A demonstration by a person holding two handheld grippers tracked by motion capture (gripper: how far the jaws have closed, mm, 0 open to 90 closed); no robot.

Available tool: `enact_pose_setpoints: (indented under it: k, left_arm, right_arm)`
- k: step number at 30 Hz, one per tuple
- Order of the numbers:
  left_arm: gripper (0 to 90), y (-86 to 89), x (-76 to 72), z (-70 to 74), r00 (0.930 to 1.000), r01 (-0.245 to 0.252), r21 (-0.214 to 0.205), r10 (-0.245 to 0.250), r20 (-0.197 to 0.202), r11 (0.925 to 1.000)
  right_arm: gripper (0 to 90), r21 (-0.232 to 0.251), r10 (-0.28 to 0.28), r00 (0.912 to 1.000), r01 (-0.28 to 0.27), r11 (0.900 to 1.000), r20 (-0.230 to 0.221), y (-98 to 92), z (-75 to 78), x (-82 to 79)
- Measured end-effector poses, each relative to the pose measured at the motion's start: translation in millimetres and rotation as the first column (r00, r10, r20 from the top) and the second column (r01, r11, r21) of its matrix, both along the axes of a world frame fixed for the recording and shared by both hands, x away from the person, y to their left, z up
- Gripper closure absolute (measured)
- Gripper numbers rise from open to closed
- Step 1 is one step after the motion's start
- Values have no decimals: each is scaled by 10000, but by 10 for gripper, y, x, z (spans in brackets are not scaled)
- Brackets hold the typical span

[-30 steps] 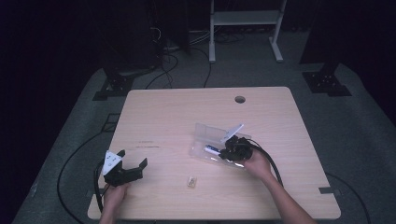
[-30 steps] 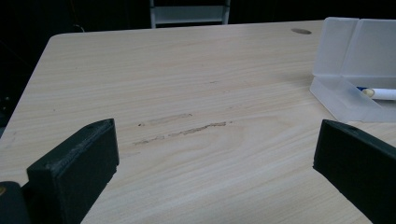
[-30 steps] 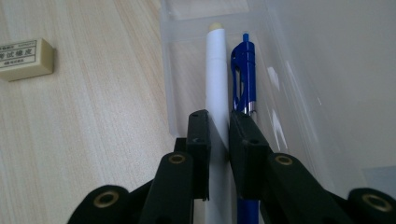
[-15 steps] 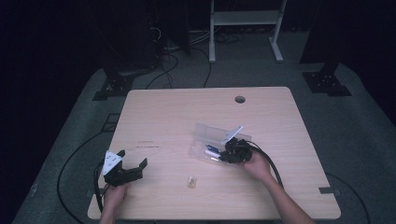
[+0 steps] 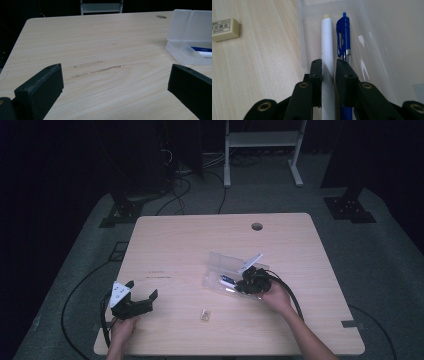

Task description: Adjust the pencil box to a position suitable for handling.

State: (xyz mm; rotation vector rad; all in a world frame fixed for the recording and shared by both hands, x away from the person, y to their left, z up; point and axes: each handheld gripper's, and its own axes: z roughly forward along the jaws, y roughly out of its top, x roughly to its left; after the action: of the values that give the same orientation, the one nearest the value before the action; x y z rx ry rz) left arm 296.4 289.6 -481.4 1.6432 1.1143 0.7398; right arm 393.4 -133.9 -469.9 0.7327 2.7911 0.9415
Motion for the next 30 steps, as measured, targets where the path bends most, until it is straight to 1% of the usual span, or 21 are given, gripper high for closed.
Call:
enact_pose_setpoints:
  k: [4, 7, 11, 13, 15, 16, 17, 19, 23, 24, 28, 30]
  left_arm:
    - [0, 0, 1, 0, 10000, -8, -27, 8, -5, 10000]
    - [0, 0, 0, 0, 10000, -4, -9, 4, -6, 10000]
    - [0, 0, 0, 0, 10000, 5, 30, -5, -1, 10000]
    - [0, -1, 0, 0, 10000, 5, 29, -5, 0, 10000]
    - [0, -1, -1, 0, 10000, 10, 47, -10, 5, 10000]
    - [0, -1, -1, 0, 10000, 10, 47, -10, 5, 10000]
    - [0, -2, 0, 0, 10000, 10, 46, -11, 6, 10000]
    - [0, -2, 0, 0, 10000, 8, 55, -8, 0, 10000]
    - [0, -1, 0, 0, 10000, 5, 37, -5, -1, 10000]
    - [0, -1, 0, 0, 10000, 5, 38, -5, 0, 10000]
    - [0, -1, 0, 0, 10000, 5, 43, -5, -1, 10000]
    - [0, -1, 0, 0, 10000, -1, 42, 1, -4, 10000]
  right_arm:
    - [736, 160, -113, 9998, 110, 9998, 155, -27, 58, -20]
    - [731, 316, -140, 9993, 128, 9994, 361, -42, 120, -46]
    - [718, 364, 88, 9987, -107, 9993, 505, -32, 189, -104]
    - [713, 411, 116, 9987, -136, 9991, 492, -22, 203, -127]
    - [699, 451, 310, 9981, -334, 9984, 527, 7, 229, -182]
    - [699, 451, 310, 9981, -334, 9984, 527, 7, 229, -182]
    - [679, 461, 446, 9976, -470, 9978, 524, 20, 236, -208]
    - [669, 497, 487, 9978, -509, 9975, 460, 37, 235, -235]
    - [640, 562, 769, 9964, -788, 9953, 357, 72, 214, -286]
    - [635, 605, 768, 9967, -784, 9951, 277, 82, 212, -300]
    - [602, 856, 1051, 9944, -1055, 9907, 94, 120, 191, -351]
    - [592, 860, 1227, 9923, -1235, 9886, 140, 147, 181, -379]
